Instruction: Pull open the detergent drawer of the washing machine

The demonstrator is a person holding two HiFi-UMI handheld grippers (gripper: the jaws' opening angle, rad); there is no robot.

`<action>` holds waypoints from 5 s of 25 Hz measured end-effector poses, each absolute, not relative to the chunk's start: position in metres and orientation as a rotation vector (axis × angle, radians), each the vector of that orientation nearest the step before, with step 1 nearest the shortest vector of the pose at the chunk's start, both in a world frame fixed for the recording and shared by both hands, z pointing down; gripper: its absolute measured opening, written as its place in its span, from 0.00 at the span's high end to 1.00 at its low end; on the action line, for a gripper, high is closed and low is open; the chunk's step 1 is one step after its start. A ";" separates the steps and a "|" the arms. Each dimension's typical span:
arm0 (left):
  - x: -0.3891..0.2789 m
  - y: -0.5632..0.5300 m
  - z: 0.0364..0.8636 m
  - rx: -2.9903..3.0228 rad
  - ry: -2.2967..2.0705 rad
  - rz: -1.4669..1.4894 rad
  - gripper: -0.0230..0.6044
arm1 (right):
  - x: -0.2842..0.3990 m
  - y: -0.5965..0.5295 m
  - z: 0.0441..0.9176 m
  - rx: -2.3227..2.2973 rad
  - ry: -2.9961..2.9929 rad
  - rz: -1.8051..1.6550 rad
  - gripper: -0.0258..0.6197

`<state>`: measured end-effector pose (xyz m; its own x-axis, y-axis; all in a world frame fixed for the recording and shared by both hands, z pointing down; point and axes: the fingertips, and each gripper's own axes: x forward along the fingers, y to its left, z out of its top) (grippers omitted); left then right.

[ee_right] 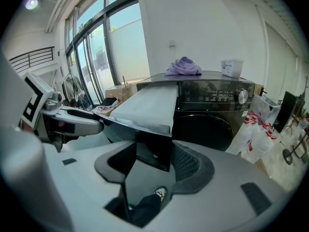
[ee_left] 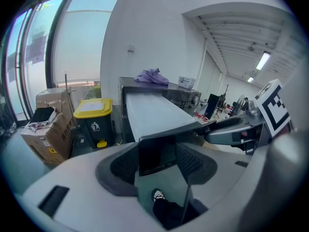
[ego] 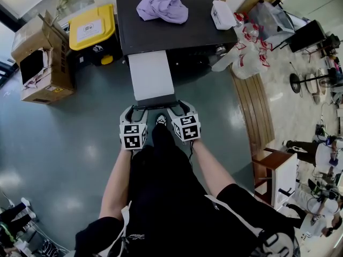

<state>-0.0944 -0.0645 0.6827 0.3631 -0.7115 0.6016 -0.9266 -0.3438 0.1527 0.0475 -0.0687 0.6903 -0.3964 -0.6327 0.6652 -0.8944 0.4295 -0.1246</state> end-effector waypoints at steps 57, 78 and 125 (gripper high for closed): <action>-0.082 0.044 0.708 2.060 -1.261 0.586 0.59 | 0.061 0.049 0.700 1.112 -2.038 0.636 0.63; -0.053 0.006 0.627 1.997 -1.432 0.464 0.92 | 0.022 0.019 0.633 0.829 -2.265 0.506 0.95; -0.084 -0.018 0.261 2.472 -1.991 -0.148 0.92 | 0.045 -0.050 0.282 1.288 -2.734 -0.249 0.95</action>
<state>-0.0839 -0.0184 0.2607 0.2106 -0.9729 -0.0952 -0.9763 -0.2143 0.0303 0.0451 -0.0503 0.2825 -0.6340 -0.7728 0.0285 -0.7549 0.6265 0.1942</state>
